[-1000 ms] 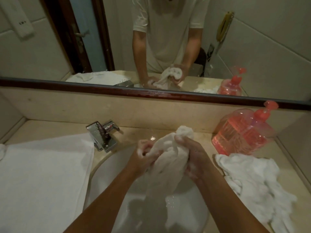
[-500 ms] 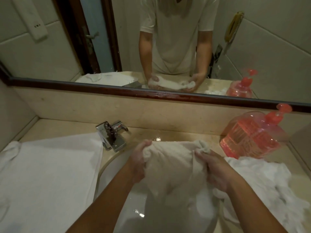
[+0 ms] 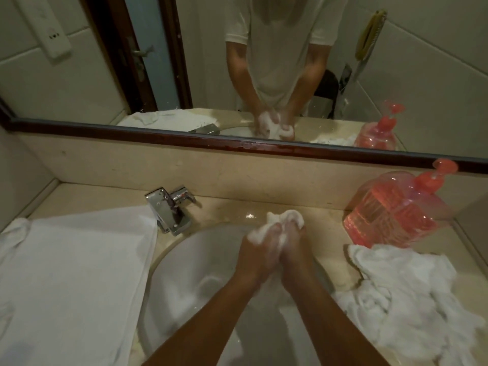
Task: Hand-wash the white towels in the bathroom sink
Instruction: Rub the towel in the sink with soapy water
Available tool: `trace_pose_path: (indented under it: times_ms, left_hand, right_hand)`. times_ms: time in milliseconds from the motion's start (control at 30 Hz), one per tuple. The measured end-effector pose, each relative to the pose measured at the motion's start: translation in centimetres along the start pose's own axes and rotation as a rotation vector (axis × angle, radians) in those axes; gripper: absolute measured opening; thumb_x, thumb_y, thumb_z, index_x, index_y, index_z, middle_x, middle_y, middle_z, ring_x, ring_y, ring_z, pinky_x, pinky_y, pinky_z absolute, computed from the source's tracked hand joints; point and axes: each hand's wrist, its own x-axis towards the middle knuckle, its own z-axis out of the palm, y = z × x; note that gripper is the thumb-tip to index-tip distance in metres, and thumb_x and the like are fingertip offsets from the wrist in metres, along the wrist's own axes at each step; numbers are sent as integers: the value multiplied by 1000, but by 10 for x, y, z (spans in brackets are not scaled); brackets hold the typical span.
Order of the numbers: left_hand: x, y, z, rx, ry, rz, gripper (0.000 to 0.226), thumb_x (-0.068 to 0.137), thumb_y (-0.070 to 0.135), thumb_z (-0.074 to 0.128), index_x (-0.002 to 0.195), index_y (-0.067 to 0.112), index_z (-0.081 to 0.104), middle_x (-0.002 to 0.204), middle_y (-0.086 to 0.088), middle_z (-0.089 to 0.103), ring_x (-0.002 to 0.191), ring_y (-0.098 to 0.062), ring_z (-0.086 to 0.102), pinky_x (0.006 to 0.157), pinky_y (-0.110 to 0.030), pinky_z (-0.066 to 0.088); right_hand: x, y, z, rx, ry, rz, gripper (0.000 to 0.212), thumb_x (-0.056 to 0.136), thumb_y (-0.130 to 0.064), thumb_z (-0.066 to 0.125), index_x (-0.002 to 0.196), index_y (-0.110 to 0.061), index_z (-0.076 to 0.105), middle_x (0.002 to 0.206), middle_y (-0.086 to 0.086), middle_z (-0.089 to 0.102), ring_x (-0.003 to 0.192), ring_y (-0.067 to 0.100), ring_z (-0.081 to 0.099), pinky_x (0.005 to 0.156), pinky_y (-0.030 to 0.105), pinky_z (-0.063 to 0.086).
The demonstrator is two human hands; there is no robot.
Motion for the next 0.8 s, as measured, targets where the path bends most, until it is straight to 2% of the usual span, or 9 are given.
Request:
trace_pose_path:
  times_ms: [133,267,333,400,500,567,633,700,800]
  left_hand:
    - [19,-3,-14,-226,97,-172,55,94,55,66,127,11,66,112,-1,75,103,-18,73,92,-34,60]
    - [-4,14,-2,-118,-120,-106,25,105,34,58,108,13,70,98,1,73,79,0,71,71,-16,57]
    - [-8,26,-7,-35,-106,16,41,106,40,50,97,6,71,89,-8,72,77,-12,69,68,-21,51]
    - [-11,43,-18,-43,-97,-7,39,104,46,56,95,11,72,89,-8,74,82,-21,68,73,-30,52]
    - [-15,63,-35,-93,-43,-54,47,86,64,63,94,18,71,76,6,68,74,-16,64,67,-32,51]
    - [-17,78,-46,-95,-5,16,38,97,54,64,86,18,69,70,9,65,72,-18,62,63,-30,47]
    - [-21,98,-54,-104,-1,76,42,101,52,60,108,12,70,97,-1,73,93,-25,68,75,-32,51]
    - [-25,116,-60,-138,-26,130,56,101,55,59,135,10,62,125,-4,67,115,-24,64,91,-32,50]
    - [-39,153,-58,-146,-111,200,52,103,55,53,139,18,60,127,5,65,117,-13,61,82,-15,46]
  right_hand:
    - [-37,4,-5,-89,-129,2,28,113,-37,45,114,-23,69,101,-5,76,95,12,73,82,32,57]
    - [4,-9,-18,-188,-34,29,30,110,-23,48,87,-17,67,74,-4,72,76,23,71,61,24,53]
    - [6,-12,-24,-198,-92,23,32,113,-28,45,95,-13,67,86,6,74,85,29,72,73,34,57]
    - [-5,-20,-33,-179,-97,24,33,113,-33,44,106,-11,68,99,8,75,95,27,72,82,40,56]
    - [-19,-43,-48,-107,-33,53,29,112,-32,46,106,-16,69,103,6,74,100,25,71,82,32,57]
    - [-27,-64,-56,-80,16,31,28,112,-33,46,102,-16,66,96,2,70,92,18,68,74,22,53]
    - [-35,-82,-63,-75,42,-14,31,103,-44,50,100,-16,64,96,0,68,96,22,65,84,33,52]
    - [-38,-101,-70,-56,86,-75,33,98,-49,53,101,-18,65,101,-4,67,104,21,61,94,42,50]
    - [-49,-143,-83,9,203,-82,45,89,-58,56,115,-23,67,119,-5,69,116,21,63,105,45,49]
